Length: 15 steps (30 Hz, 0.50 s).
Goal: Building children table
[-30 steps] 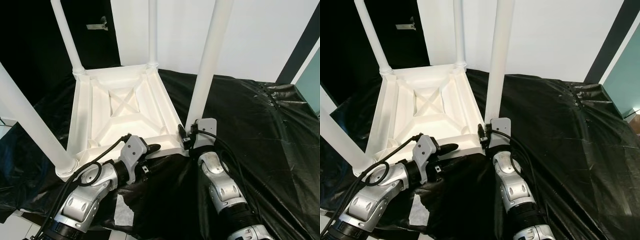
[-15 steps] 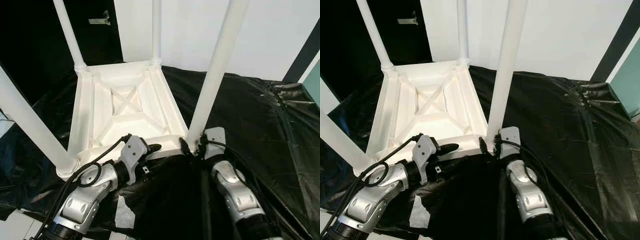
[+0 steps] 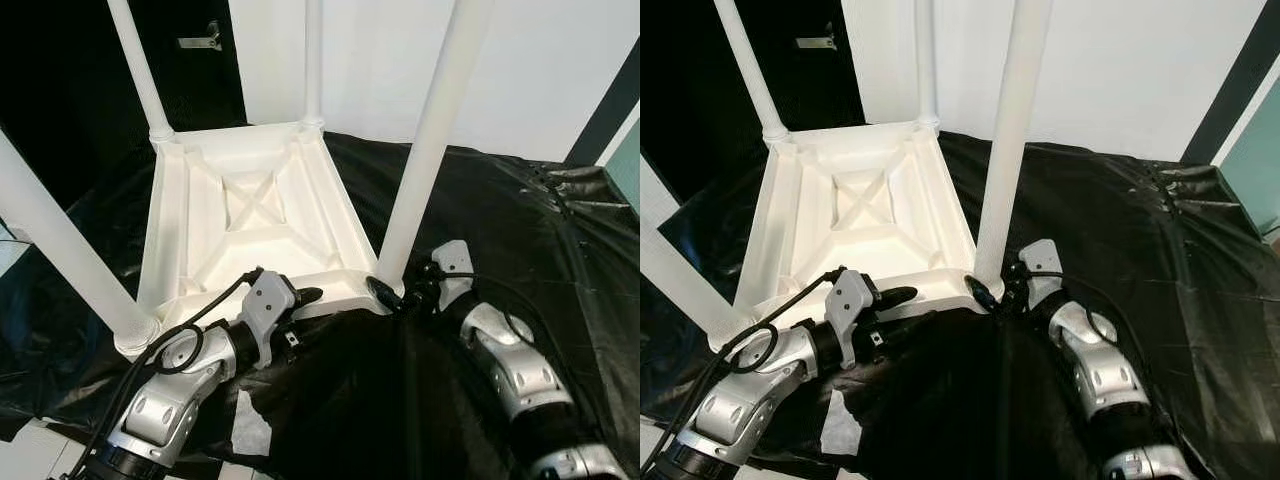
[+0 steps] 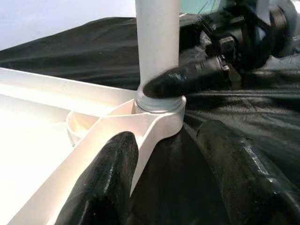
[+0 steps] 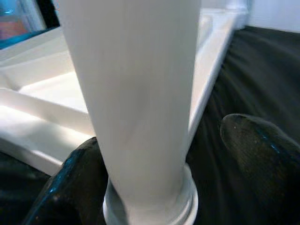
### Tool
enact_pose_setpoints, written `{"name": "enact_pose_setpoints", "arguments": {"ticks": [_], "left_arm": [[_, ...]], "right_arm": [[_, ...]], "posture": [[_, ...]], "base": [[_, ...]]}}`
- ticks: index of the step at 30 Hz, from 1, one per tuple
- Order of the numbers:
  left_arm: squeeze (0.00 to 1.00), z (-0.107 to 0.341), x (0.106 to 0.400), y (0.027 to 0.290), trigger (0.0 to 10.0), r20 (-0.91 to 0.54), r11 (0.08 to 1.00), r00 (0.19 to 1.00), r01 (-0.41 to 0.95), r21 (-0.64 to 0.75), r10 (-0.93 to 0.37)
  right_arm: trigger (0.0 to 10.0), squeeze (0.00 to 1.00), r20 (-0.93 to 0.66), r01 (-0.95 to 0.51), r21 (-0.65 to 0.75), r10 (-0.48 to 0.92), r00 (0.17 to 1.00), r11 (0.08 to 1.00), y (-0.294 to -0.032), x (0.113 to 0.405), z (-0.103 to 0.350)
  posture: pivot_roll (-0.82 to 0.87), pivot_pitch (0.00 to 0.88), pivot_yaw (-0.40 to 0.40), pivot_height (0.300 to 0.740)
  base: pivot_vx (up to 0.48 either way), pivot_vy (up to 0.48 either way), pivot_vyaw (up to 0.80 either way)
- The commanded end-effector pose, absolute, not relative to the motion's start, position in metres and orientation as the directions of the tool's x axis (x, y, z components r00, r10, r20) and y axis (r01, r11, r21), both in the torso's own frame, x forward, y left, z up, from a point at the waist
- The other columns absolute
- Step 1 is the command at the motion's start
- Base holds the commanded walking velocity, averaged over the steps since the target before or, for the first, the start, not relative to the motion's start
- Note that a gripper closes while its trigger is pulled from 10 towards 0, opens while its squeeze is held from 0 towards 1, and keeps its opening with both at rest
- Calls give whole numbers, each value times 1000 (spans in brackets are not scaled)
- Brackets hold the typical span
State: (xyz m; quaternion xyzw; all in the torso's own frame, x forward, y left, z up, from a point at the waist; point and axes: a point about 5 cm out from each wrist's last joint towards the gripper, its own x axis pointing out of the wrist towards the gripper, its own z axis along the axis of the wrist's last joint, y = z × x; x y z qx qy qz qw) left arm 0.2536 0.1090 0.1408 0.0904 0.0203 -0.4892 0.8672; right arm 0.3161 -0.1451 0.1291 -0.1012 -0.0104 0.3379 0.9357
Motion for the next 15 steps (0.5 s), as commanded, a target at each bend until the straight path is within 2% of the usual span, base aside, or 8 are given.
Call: {"name": "enact_pose_setpoints", "arguments": {"ticks": [1,5,9,10,11,15], "left_arm": [[0,139,252,109,10000,-142,440,456,889,130,-879],[0,139,252,109,10000,-142,441,457,887,135,-878],[0,139,252,109,10000,-143,442,459,887,136,-877],[0,139,251,111,10000,-144,449,466,883,136,-873],[0,139,251,111,10000,-143,455,471,880,136,-870],[0,138,249,112,10000,-143,464,481,875,134,-865]], "right_arm": [[10000,0,-74,-684,-221,687,723,696,-140,321,129],[10000,0,-110,-724,-272,728,677,633,-131,332,131],[10000,0,-120,-739,-273,741,661,616,-129,335,131],[2588,0,-135,-752,-276,751,647,598,-129,337,130],[0,0,-142,-761,-277,758,637,587,-129,338,130],[0,0,-148,-772,-275,768,623,573,-133,340,130]], "posture": [[47,0,-44,740],[61,0,-48,740],[70,0,-54,740],[77,0,-57,740],[82,0,-62,740],[90,0,-68,740]], "base": [[0,0,0],[0,0,0],[0,0,0],[0,0,0],[0,0,0],[0,0,0]]}}
